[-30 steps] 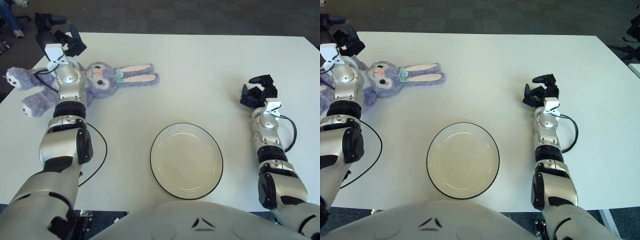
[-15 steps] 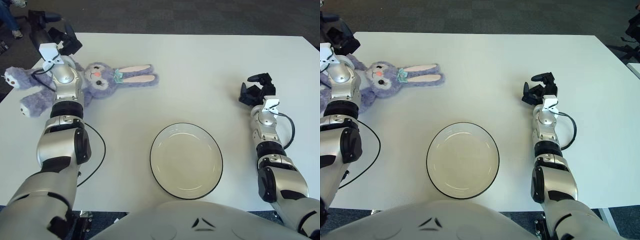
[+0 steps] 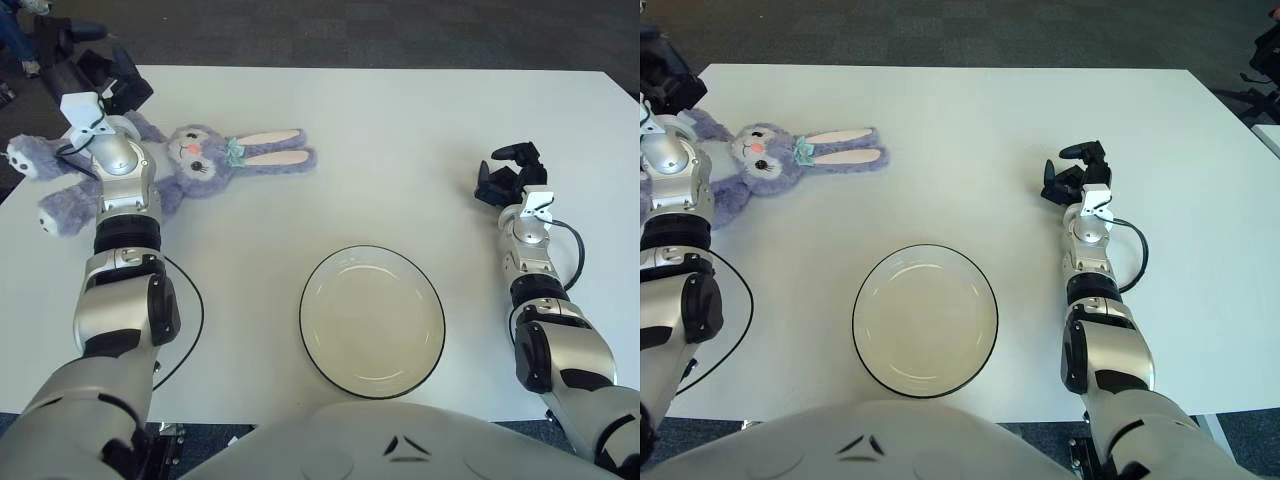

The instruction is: Put the doll into the plate.

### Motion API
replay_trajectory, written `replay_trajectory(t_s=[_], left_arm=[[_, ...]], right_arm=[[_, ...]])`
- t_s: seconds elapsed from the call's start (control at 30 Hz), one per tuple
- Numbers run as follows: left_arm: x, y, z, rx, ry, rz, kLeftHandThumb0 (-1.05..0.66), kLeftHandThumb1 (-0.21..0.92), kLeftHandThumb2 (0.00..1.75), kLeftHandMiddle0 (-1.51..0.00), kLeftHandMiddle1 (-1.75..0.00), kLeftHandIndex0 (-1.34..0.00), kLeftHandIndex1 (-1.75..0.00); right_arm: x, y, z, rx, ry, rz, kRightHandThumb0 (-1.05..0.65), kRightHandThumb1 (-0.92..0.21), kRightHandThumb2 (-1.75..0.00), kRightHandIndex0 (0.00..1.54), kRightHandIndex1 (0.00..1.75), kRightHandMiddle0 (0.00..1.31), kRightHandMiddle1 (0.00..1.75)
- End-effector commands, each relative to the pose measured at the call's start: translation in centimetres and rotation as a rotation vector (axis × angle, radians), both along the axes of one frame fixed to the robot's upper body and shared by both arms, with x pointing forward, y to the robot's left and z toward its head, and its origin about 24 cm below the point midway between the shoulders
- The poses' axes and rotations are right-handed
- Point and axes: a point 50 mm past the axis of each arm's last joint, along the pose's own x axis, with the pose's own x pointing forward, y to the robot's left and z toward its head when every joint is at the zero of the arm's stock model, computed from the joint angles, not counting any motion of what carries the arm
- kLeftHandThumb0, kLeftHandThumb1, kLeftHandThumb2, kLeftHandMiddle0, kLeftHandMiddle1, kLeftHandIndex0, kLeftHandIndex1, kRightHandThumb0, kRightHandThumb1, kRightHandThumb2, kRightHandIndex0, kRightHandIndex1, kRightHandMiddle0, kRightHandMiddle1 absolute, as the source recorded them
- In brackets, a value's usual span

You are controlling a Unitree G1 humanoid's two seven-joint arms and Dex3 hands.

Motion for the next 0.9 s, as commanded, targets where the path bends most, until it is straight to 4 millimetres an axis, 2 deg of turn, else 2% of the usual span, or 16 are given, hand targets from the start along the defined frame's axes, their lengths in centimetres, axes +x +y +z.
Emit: replay_trajectory(t_s=[0.0,0.33,0.7,0.87], left_arm=[[-0.5,1.4,0.3,-0.050,-0.001,0.078,-0.44,0.45,1.15,-0.98,-1.68,-0.51,-1.75],[-0.5,2.5,0.5,-0.064,0.074,0.219,-0.43,0.49,1.10,-1.00,-1.74,-0.48,-1.75],[-0.1,3.1,0.4,-0.079,0.234,0.252,-0.43,0.51,1.08,-1.09,-1.75,-0.47,-1.75],[0.7,3.1,0.5,-0.083,0.329,0.259,-0.43,0.51,1.07,-1.13,-1.75,-0.46,-1.75]], right_arm=[[0.3,0.4,-0.3,-0.004,0.029,0.032,-0.01,-0.38,-1.20,0.69,1.56,0.31,1.75],[0.4,0.4,-0.2,0.001,0.031,0.035,-0.01,-0.38,-1.20,0.69,1.56,0.31,1.75],[0.4,0.3,-0.3,0.010,0.028,0.022,-0.01,-0.39,-1.19,0.68,1.56,0.31,1.75],[0.3,0.2,-0.3,0.009,0.029,0.016,-0.01,-0.38,-1.19,0.68,1.56,0.31,1.75]])
